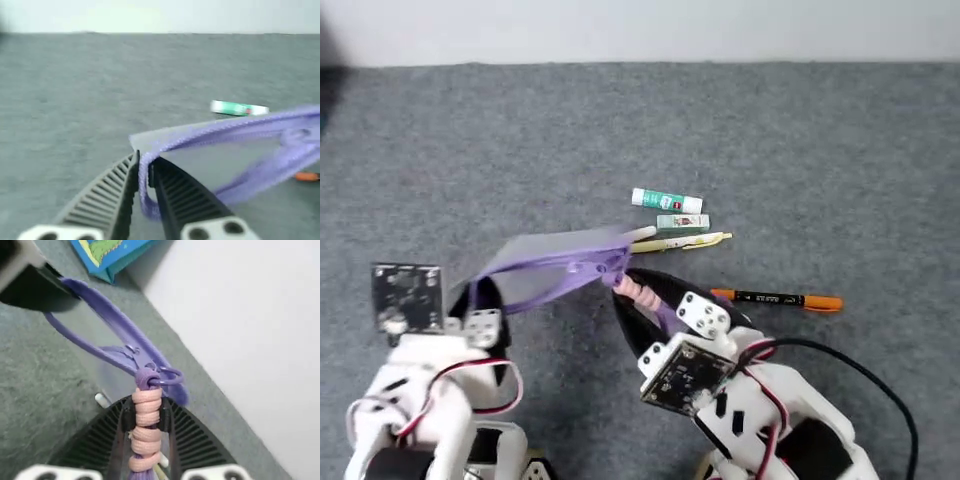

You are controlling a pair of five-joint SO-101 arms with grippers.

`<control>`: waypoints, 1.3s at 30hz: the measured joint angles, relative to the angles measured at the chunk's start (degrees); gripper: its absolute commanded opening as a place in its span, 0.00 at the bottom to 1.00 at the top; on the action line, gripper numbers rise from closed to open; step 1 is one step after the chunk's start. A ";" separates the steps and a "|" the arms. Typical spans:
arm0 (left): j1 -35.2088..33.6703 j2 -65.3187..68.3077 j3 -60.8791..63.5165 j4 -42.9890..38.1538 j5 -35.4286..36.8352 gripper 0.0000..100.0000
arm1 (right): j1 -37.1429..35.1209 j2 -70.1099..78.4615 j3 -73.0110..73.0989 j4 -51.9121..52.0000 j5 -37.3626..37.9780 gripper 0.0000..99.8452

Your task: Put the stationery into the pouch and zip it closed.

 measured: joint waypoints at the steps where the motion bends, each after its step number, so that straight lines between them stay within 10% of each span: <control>1: -1.93 0.00 -1.14 0.53 -1.49 0.01 | 0.00 1.58 0.00 -1.41 0.00 0.01; 15: -18.73 0.00 -3.52 2.37 -11.96 0.01 | -2.90 21.89 0.09 -15.56 -6.24 0.01; 23: -18.81 -0.09 3.60 2.37 -11.96 0.01 | -2.90 22.24 -3.43 -2.73 -17.85 0.22; 39: -19.34 -0.09 4.57 2.37 -12.04 0.01 | 8.88 22.24 -16.00 24.35 -29.10 0.19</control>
